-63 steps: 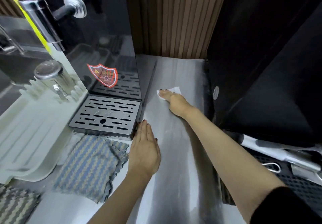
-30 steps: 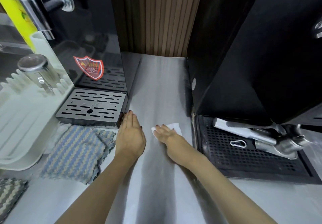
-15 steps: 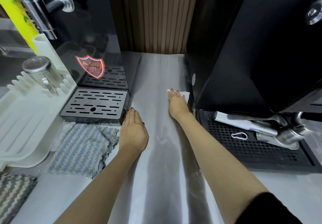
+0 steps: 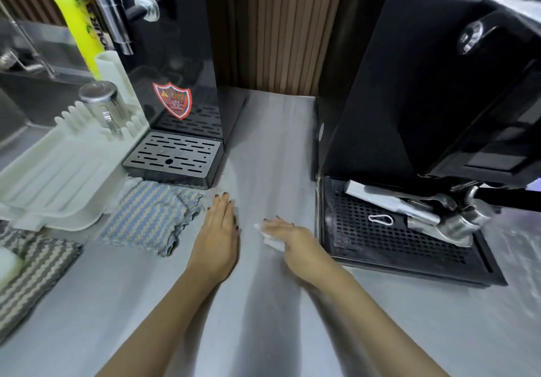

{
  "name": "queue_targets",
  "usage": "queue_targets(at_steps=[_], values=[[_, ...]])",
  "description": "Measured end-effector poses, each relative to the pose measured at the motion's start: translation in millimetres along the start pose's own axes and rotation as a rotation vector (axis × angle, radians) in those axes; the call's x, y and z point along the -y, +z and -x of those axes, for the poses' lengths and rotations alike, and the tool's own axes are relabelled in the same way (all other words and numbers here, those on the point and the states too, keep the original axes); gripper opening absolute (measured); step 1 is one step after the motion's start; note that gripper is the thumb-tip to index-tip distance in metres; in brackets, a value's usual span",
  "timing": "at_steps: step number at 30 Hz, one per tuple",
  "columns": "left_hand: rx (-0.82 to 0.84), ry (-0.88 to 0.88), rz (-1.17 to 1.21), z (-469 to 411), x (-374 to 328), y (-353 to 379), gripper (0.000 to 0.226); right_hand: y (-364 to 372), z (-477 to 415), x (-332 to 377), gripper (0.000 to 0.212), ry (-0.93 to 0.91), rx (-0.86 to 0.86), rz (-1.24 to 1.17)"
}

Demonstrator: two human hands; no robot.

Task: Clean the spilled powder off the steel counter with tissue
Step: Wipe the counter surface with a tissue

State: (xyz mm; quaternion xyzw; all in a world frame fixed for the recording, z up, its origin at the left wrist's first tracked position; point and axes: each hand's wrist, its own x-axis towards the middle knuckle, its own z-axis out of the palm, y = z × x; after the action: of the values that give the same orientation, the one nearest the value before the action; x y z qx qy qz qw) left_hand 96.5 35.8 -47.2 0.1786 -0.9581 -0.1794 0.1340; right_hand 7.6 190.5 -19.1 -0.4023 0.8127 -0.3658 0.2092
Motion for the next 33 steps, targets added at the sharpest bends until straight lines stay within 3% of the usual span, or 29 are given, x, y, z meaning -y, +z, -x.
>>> queue_targets(at_steps=[3, 5, 10, 15, 18, 20, 23, 26, 29, 33], values=[[0.026, -0.069, 0.019, 25, -5, -5, 0.064, -14, -50, -1, 0.061, 0.110, -0.177, 0.050], [0.045, -0.091, -0.011, 38, -7, -5, 0.059, -12, -79, -14, 0.057, 0.145, -0.180, 0.155], [0.030, -0.191, -0.066, 67, 3, -13, 0.068, 13, -73, -6, 0.064, -0.002, 0.058, 0.185], [0.020, -0.247, -0.126, 91, 2, -19, 0.072, 33, 7, -5, 0.058, -0.205, 0.259, 0.115], [0.049, -0.258, -0.143, 107, -5, -18, 0.076, 23, 55, -10, 0.061, -0.197, 0.348, 0.077], [0.048, -0.269, -0.166, 117, -11, -17, 0.077, 11, 64, -2, 0.055, -0.129, 0.318, 0.008], [0.066, -0.281, -0.198, 126, -20, -18, 0.081, -1, 40, 17, 0.054, -0.044, 0.133, -0.082], [0.072, -0.318, -0.201, 126, -24, -20, 0.074, 3, 5, 16, 0.051, -0.021, 0.040, 0.034], [0.092, -0.345, -0.207, 125, -27, -21, 0.069, 17, 4, 5, 0.062, -0.015, 0.027, 0.204], [0.098, -0.358, -0.204, 126, -29, -21, 0.059, 29, 50, 7, 0.068, -0.148, 0.134, 0.144]])
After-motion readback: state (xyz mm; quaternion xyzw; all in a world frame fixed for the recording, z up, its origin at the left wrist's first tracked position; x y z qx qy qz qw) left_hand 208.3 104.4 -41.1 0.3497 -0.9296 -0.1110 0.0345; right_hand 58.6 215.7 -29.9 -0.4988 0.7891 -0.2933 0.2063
